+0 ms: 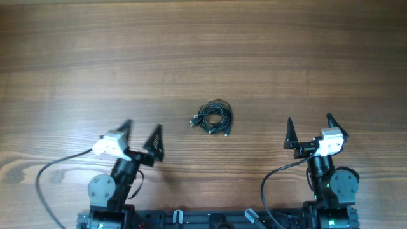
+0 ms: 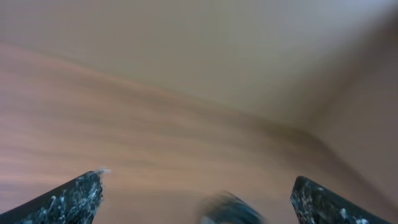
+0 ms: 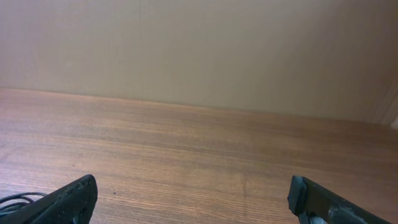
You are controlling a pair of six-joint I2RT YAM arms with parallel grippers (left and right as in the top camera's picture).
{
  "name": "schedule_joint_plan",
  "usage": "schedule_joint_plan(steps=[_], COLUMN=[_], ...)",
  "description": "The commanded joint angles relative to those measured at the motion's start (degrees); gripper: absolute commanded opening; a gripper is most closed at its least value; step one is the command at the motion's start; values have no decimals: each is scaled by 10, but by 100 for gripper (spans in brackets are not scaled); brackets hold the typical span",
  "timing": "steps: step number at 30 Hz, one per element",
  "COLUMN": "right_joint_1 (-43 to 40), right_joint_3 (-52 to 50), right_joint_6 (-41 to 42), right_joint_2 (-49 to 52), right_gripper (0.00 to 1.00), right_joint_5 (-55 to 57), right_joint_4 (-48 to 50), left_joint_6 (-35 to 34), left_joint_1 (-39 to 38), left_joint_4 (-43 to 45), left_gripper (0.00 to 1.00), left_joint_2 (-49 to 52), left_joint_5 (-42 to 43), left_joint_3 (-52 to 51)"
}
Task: Untangle cables
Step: 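Move both grippers toward the black cable bundle at table center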
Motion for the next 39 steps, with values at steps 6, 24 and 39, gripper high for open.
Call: schedule_joint_plan(steps=[6,24,39], right_joint_1=[-2,-2,10], right_joint_3=[-1,16,720], right_joint_6=[9,475,164], right_joint_2=[0,0,587], right_gripper=[100,100,100], right_joint_5=[0,-467,-392], right_joint_4=[1,196,-672], left_joint_6=[-229,95,93], left_joint_1=[10,93,93], left_joint_4=[264,-787,-795], left_gripper=[100,100,100], left_joint_2=[-2,604,639], left_joint_5=[308,199,140], left_joint_3=[71,700,699])
